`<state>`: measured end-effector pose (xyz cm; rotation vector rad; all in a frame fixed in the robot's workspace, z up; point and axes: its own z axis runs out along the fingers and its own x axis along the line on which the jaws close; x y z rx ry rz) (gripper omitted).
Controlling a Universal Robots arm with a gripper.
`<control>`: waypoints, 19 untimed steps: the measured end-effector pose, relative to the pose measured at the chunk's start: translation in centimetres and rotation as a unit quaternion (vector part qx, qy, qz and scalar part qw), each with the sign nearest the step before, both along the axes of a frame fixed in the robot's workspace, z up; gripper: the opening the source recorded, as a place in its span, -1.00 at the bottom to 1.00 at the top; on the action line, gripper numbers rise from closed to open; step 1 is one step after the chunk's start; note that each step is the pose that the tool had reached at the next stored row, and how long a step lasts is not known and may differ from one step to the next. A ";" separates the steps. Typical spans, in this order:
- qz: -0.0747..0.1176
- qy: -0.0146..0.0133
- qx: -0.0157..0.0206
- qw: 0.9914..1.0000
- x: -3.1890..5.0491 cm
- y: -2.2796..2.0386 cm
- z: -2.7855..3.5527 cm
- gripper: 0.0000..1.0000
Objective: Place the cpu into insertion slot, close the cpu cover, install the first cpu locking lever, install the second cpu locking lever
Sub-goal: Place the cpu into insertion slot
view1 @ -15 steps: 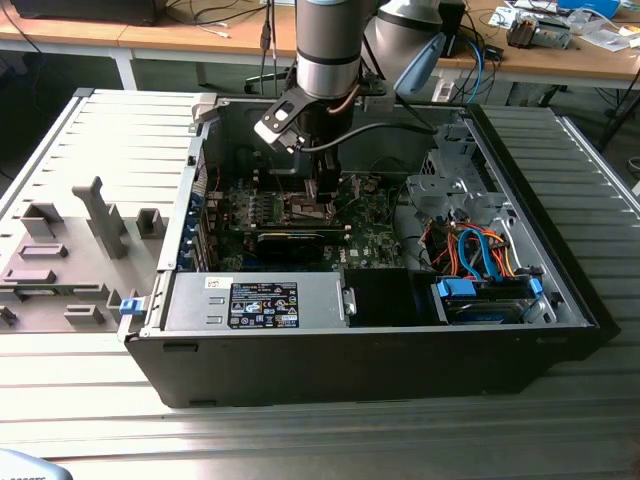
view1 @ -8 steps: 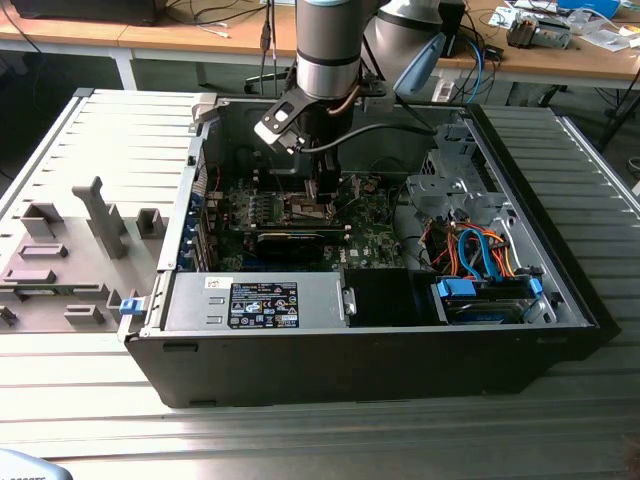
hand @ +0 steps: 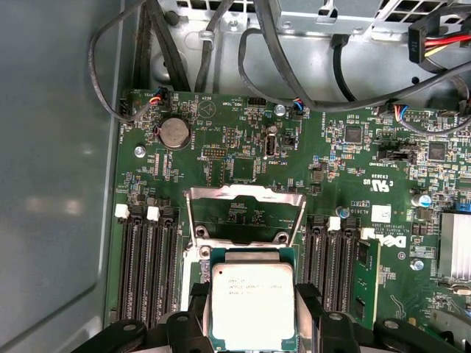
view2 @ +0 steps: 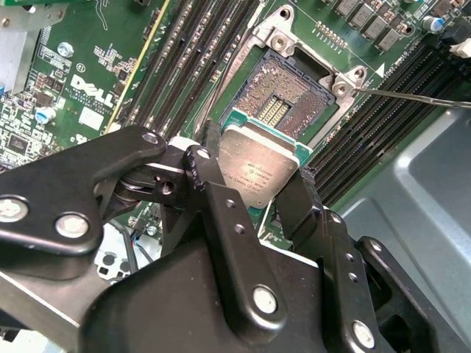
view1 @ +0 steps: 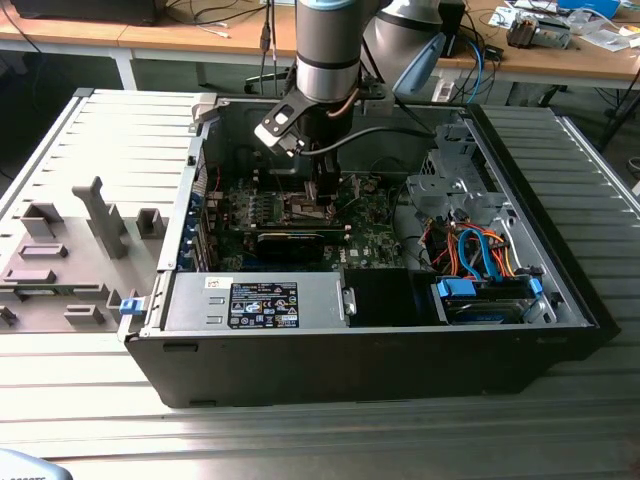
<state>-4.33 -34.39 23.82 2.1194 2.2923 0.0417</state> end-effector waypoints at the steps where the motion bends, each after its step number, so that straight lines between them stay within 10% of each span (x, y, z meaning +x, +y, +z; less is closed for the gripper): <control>1: 0.000 0.000 0.000 1.000 0.00 0.00 -0.01 0.09; 19: 0.000 0.000 0.000 1.000 -0.56 0.01 -0.57 0.09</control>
